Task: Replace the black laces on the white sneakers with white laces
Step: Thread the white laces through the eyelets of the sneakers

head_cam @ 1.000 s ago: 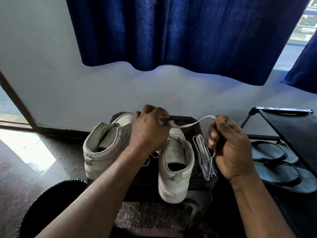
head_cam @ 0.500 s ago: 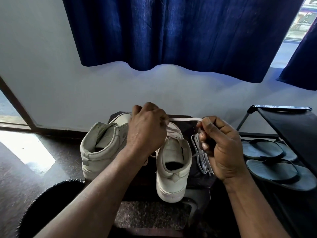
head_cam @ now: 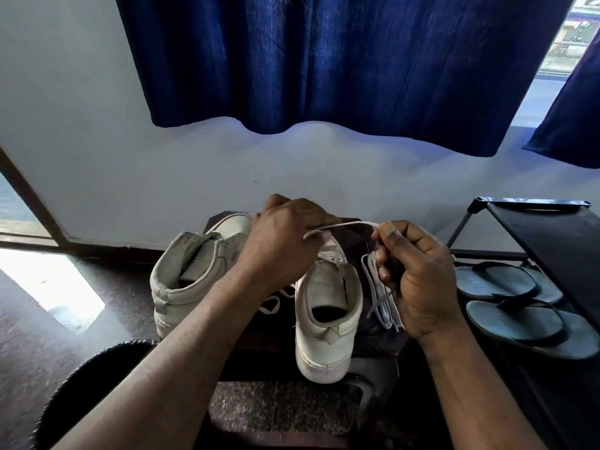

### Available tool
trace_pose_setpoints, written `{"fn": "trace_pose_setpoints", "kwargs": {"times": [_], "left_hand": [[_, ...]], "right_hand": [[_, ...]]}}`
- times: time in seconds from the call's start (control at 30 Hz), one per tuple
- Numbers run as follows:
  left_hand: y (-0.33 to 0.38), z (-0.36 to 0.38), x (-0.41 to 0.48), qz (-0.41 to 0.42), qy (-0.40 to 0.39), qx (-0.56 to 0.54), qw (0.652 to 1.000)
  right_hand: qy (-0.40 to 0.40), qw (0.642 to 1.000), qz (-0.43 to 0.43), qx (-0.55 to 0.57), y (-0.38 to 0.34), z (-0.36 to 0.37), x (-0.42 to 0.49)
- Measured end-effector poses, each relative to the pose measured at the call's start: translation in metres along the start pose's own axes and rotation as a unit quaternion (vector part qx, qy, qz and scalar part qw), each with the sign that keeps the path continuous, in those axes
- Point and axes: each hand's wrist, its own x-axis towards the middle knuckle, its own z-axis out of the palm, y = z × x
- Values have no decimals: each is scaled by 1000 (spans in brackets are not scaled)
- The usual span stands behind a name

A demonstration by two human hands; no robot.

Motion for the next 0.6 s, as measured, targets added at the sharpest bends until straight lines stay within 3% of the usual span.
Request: {"fn": "trace_pose_setpoints", "kwargs": {"times": [0.13, 0.2, 0.33, 0.4, 0.5, 0.53, 0.6], "left_hand": [[20, -5, -5, -16, -110, -220, 969], [20, 0, -3, -45, -108, -307, 944], [20, 9, 0, -75, -100, -346, 930], [22, 10, 0, -79, -99, -299, 946], [14, 9, 0, -90, -64, -30, 993], [9, 8, 0, -111, -46, 51, 991], [0, 5, 0, -149, -15, 78, 986]], "right_hand": [[-2, 999, 5, -35, 3, 6, -1], [-10, 999, 7, -42, 3, 7, -2], [-35, 998, 7, -46, 6, 7, -3], [-38, 998, 11, -45, 6, 7, -3], [-35, 999, 9, -19, 3, 3, -3], [-33, 999, 6, -6, 1, 1, -2], [-32, 999, 3, 12, -1, -3, -1]]}}
